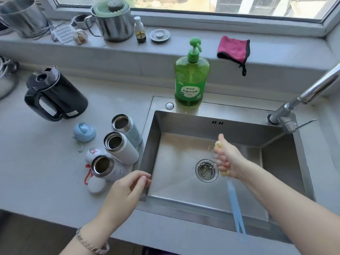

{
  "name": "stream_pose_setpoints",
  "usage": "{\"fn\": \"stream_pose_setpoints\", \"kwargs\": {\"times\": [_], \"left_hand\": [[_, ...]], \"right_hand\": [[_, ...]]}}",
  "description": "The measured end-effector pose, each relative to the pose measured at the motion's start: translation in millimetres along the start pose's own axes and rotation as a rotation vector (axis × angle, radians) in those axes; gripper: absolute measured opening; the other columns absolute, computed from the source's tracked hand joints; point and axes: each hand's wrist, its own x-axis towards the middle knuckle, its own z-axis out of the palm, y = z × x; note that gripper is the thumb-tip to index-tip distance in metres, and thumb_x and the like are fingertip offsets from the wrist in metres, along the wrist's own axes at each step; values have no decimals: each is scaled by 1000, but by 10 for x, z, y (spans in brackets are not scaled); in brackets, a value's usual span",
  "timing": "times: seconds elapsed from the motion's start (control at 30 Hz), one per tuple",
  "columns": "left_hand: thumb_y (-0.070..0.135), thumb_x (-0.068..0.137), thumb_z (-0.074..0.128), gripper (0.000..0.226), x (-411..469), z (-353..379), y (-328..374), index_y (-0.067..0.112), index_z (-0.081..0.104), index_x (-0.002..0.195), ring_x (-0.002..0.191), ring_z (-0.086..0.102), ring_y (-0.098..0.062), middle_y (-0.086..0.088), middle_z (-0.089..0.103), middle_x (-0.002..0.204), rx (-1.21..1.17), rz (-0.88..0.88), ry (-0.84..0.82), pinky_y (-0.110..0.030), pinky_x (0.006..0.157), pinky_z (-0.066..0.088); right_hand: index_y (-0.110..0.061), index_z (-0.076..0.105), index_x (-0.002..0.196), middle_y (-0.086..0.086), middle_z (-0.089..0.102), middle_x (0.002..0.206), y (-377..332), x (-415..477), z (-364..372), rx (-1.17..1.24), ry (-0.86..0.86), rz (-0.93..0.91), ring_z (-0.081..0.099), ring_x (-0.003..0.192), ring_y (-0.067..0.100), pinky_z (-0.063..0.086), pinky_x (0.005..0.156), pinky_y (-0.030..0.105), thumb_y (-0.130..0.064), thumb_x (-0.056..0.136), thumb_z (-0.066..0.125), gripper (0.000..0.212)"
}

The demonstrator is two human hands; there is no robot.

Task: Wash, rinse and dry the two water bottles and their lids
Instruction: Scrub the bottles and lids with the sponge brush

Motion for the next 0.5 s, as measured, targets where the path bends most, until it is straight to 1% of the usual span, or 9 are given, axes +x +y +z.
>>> {"fn": "stream_pose_setpoints", "kwargs": {"times": [0.07,0.1,0.13,0.17,0.23,0.3,0.37,0.43,0.5], "left_hand": [[9,93,51,24,-33,-53,-52,27,66,86,84,64,2,19,70,80,2,3,27,-16,78,48],[9,93,51,24,-51,-82,-82,28,65,86,85,64,2,19,70,81,-1,-3,39,-14,77,48],[9,93,51,24,-69,-115,-116,28,65,87,85,63,3,20,70,82,-5,-16,49,-13,77,48],[9,93,51,24,-91,-150,-154,28,65,87,86,63,3,20,70,83,-7,-32,58,-12,77,48],[9,93,50,25,-140,-228,-245,30,64,87,86,63,3,22,69,84,4,-58,80,-11,76,48],[10,93,50,26,-195,-313,-327,32,63,87,85,62,5,21,69,82,24,-82,118,-7,73,46],[10,93,51,26,-217,-397,-396,33,62,87,83,62,4,15,69,81,66,-86,187,-4,69,43],[9,91,53,23,-198,-478,-443,29,62,88,77,62,-4,14,66,85,151,-51,285,-6,65,42],[4,88,56,19,-125,-548,-495,19,65,93,77,59,-13,10,62,88,274,-11,380,-15,66,41]], "right_hand": [[-16,43,67,-5,31,43,18,13,37,22,-92,23,25,31,7,18,35,12,-42,99,34,43],[-13,51,79,-2,38,51,38,23,50,20,-135,21,32,38,8,23,37,14,-33,99,37,32],[-11,54,90,0,43,59,58,20,68,7,-165,9,36,45,10,27,39,16,-26,99,39,22],[-11,54,95,1,45,64,83,24,80,-25,-171,-11,37,49,11,27,38,16,-21,98,42,16],[-13,54,89,-2,44,58,130,13,140,-136,-134,-48,32,41,7,22,35,13,-23,98,44,16],[-17,46,74,-6,35,41,171,20,220,-217,-54,-44,22,30,5,17,34,9,-35,98,41,31],[-19,35,66,-7,25,33,178,34,293,-203,21,-5,16,25,6,17,35,6,-45,98,34,41],[-19,36,66,-5,25,38,209,55,365,-296,21,12,18,27,7,18,36,6,-48,98,31,43],[-15,44,73,0,33,51,243,44,441,-346,-23,-26,27,33,8,23,34,10,-37,98,41,34]]}}
